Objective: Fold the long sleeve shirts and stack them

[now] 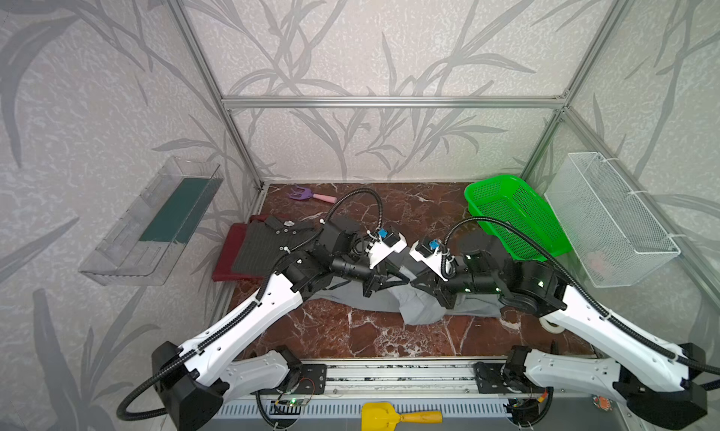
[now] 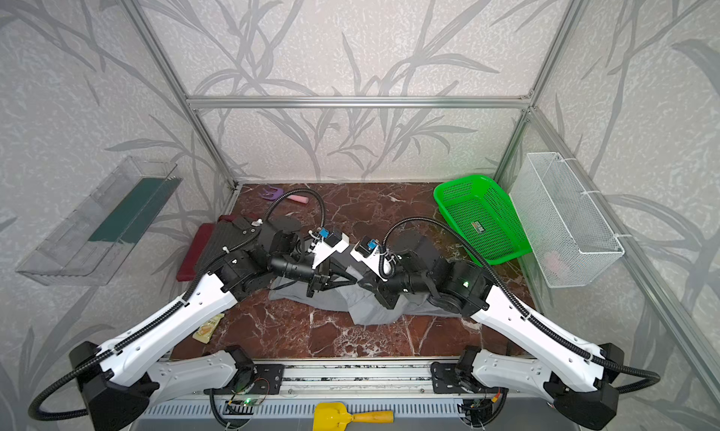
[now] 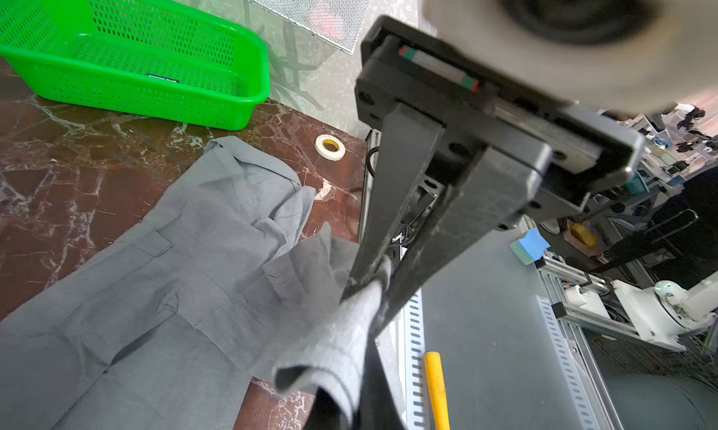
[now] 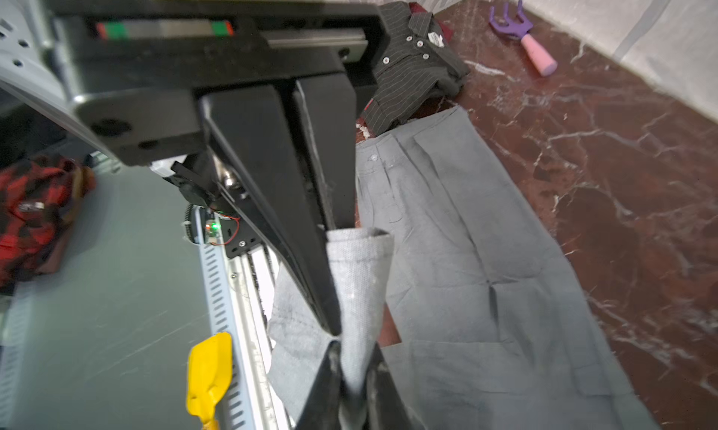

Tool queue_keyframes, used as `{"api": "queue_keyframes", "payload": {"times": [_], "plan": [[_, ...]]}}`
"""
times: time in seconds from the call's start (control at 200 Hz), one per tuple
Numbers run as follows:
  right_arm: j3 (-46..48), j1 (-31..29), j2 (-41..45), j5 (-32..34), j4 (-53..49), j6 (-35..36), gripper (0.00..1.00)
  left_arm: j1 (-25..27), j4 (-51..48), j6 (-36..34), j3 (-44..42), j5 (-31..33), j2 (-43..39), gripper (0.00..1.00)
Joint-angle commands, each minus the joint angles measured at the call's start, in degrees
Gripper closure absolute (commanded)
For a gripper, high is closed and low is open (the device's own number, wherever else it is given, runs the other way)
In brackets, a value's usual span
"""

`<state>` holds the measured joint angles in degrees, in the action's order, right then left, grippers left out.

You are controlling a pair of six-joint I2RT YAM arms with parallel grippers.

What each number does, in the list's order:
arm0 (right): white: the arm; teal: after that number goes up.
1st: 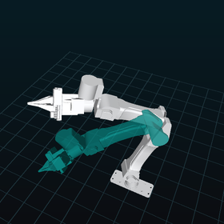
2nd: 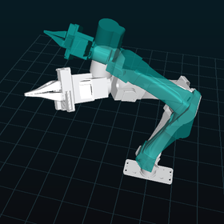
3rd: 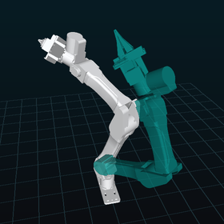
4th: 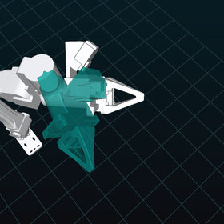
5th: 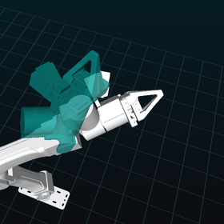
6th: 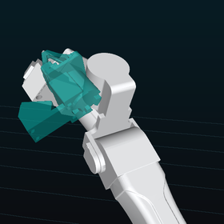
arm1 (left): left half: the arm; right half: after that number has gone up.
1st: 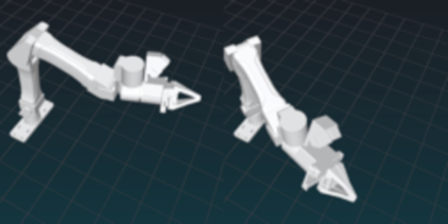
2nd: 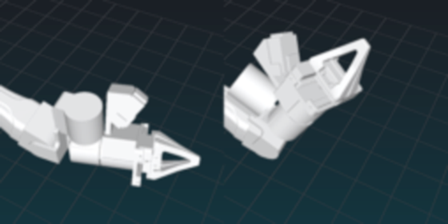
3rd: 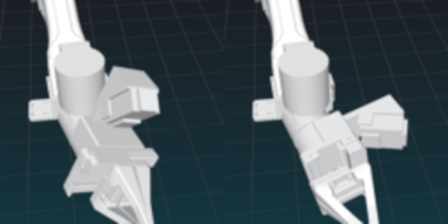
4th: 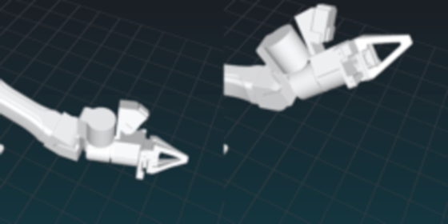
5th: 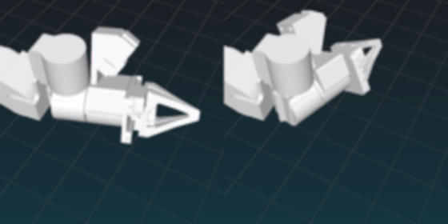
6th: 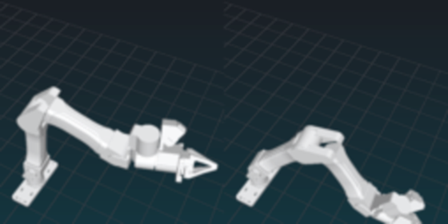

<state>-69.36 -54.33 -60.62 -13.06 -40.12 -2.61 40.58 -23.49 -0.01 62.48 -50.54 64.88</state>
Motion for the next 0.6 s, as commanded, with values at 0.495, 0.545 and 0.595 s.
{"api": "queue_keyframes", "payload": {"times": [0.495, 0.545, 0.595], "plan": [[7.0, 30.6, 7.8, 3.6, -2.2, -20.6, 0.44, -0.2, 28.2, 13.2, -9.0, 32.5, -12.6, 1.00], [9.0, 33.0, 6.8, 1.6, -1.9, -21.7, 0.44, -0.6, 27.8, 12.7, -9.4, 35.6, -13.0, 1.00], [11.2, 34.8, 5.9, -0.6, -0.8, -22.7, 0.44, -1.2, 27.8, 12.5, -9.9, 37.7, -13.1, 1.00]]}}
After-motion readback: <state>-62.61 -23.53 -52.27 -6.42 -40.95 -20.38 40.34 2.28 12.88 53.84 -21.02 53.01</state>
